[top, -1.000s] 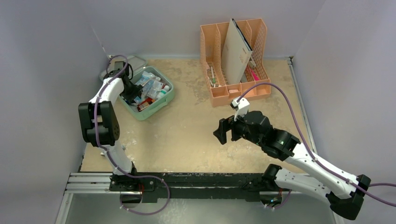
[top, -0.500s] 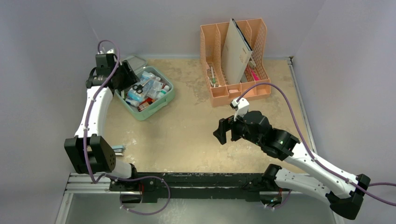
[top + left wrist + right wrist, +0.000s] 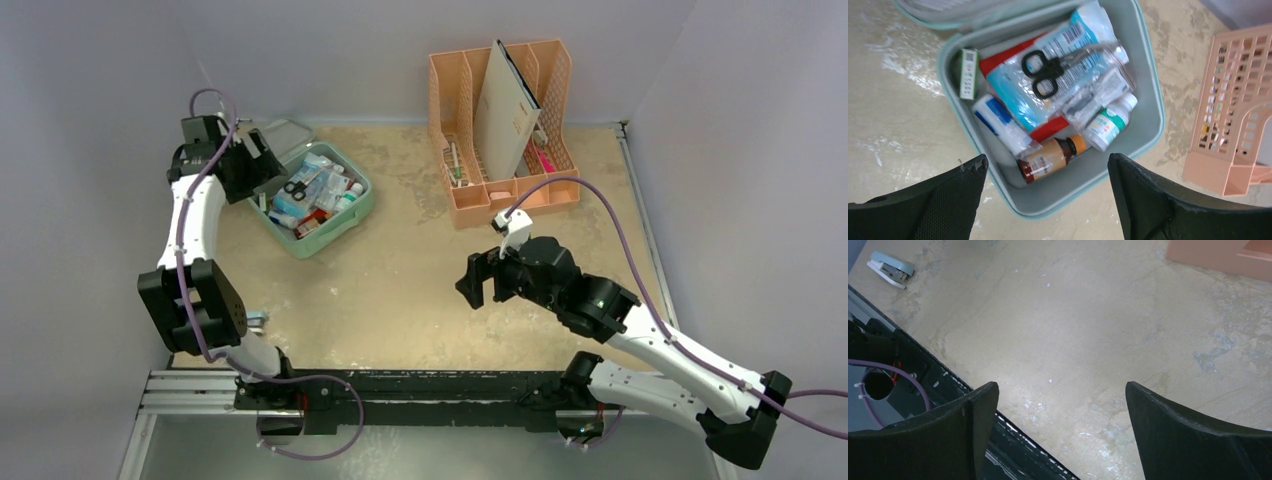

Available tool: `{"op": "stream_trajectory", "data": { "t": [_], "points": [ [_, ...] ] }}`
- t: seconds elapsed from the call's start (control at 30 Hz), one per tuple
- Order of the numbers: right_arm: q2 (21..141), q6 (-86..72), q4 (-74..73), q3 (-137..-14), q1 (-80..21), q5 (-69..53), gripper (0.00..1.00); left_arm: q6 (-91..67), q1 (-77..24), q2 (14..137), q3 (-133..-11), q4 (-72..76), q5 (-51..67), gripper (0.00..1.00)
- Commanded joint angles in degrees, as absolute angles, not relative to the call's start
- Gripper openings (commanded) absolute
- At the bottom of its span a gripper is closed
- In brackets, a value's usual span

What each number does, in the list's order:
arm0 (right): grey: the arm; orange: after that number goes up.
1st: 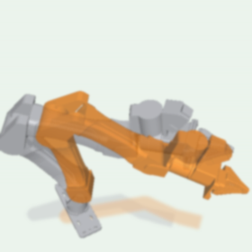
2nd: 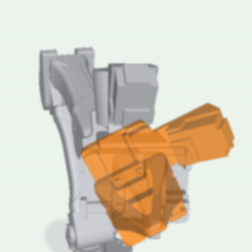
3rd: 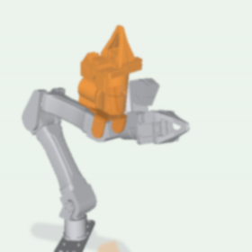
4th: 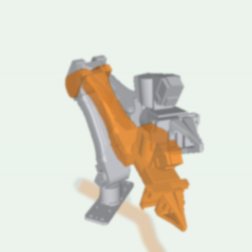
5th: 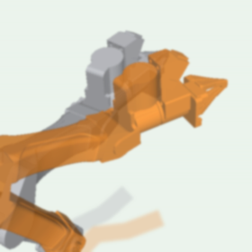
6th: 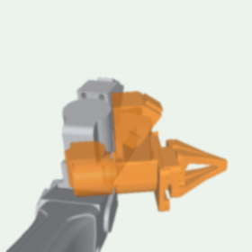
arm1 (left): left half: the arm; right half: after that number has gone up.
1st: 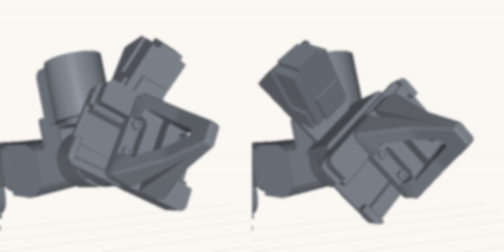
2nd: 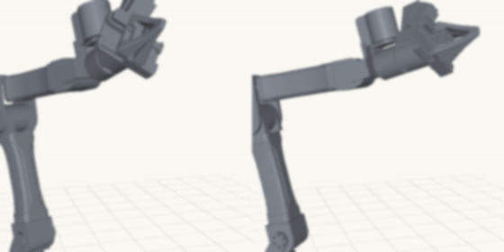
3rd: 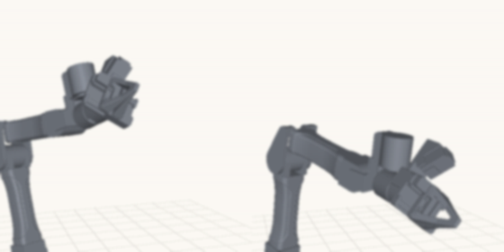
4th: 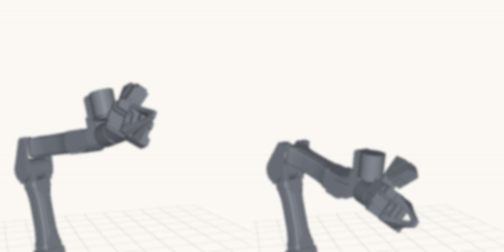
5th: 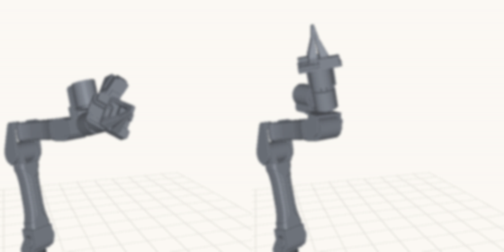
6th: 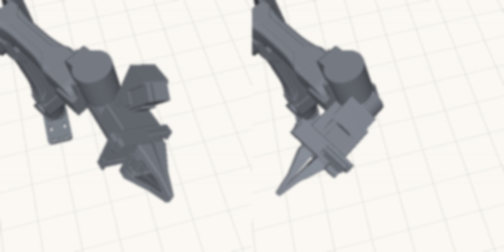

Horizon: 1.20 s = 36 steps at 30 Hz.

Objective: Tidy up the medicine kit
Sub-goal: Place the medical item at the medicine box, then move the medicine box to the center of the board.

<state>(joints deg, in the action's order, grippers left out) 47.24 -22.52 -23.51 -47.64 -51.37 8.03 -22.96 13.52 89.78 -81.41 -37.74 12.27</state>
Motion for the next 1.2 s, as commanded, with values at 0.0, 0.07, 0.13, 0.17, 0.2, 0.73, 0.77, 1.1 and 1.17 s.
{"op": "stream_trajectory", "data": {
  "t": [0.0, 0.07, 0.13, 0.17, 0.2, 0.73, 0.77, 1.1, 1.17],
  "points": [
    [48.1, -23.5, -22.7, -50.3, -51.5, 10.4, 0.99, -25.7, 19.6, 91.6, -83.7, -33.8, 20.1, 0.88],
    [49.0, -25.8, -23.4, -51.4, -51.5, 12.6, 0.99, -28.1, 21.9, 91.4, -81.7, -29.8, 23.7, 0.89],
    [49.8, -29.4, -24.8, -52.7, -51.5, 14.8, 0.99, -29.7, 23.7, 92.0, -80.6, -26.3, 27.5, 0.88],
    [50.0, -30.6, -24.4, -52.8, -51.5, 14.9, 0.99, -30.1, 24.3, 92.7, -80.8, -25.5, 28.5, 0.87],
    [50.1, -31.7, -23.6, -52.6, -51.5, 14.8, 0.99, -30.6, 24.9, 93.5, -81.0, -25.1, 28.9, 0.86],
    [55.0, -32.4, -18.4, -53.3, -51.5, 10.2, 0.98, -25.5, 26.7, 104.5, -83.5, -22.6, 23.2, 0.7],
    [55.0, -32.4, -18.7, -53.3, -51.5, 10.5, 0.98, -25.2, 26.8, 104.8, -83.3, -22.9, 22.4, 0.68],
    [53.0, -33.3, -19.4, -52.4, -51.5, 12.5, 0.98, -25.4, 26.6, 108.2, -83.7, -26.2, 20.2, 0.48],
    [52.4, -33.7, -19.4, -51.9, -51.5, 12.6, 0.98, -25.5, 26.7, 108.4, -83.5, -25.9, 21.3, 0.44]
  ]
}}
